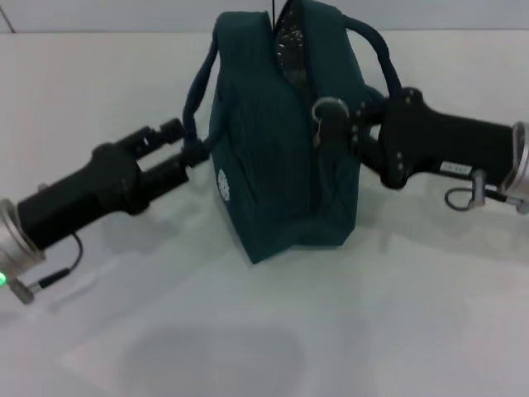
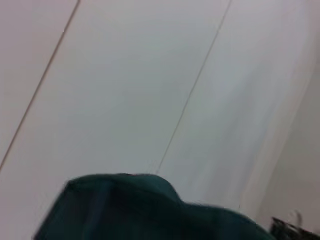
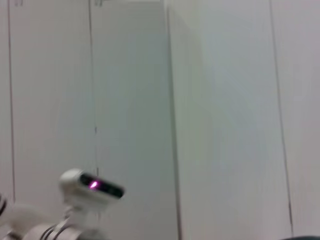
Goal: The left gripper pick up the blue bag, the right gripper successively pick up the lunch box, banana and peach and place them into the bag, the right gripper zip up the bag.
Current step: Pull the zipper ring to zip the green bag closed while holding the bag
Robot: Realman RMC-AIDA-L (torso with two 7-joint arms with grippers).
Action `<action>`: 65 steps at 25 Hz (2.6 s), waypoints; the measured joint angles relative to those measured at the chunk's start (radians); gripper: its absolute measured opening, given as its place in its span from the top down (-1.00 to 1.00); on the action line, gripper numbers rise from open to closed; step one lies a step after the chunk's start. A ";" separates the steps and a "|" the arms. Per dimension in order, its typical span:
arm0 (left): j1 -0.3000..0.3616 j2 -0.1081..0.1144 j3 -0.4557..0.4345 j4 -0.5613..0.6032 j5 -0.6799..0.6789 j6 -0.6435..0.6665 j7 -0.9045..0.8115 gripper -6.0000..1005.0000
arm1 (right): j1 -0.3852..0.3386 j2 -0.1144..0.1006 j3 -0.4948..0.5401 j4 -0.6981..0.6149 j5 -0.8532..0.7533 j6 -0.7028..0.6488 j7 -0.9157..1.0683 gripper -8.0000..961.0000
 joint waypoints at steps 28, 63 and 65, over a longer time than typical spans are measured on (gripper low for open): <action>-0.115 -0.027 0.006 -0.378 -0.052 -0.137 0.296 -0.23 | 0.147 0.011 -0.033 0.044 0.041 0.091 -0.020 0.95; -0.100 -0.025 0.057 -0.432 -0.133 -0.119 0.573 0.70 | 0.093 0.011 -0.053 0.120 0.247 0.113 -0.096 0.95; -0.108 -0.023 0.064 -0.435 -0.123 -0.119 0.570 0.77 | 0.092 0.011 -0.055 0.120 0.248 0.115 -0.098 0.95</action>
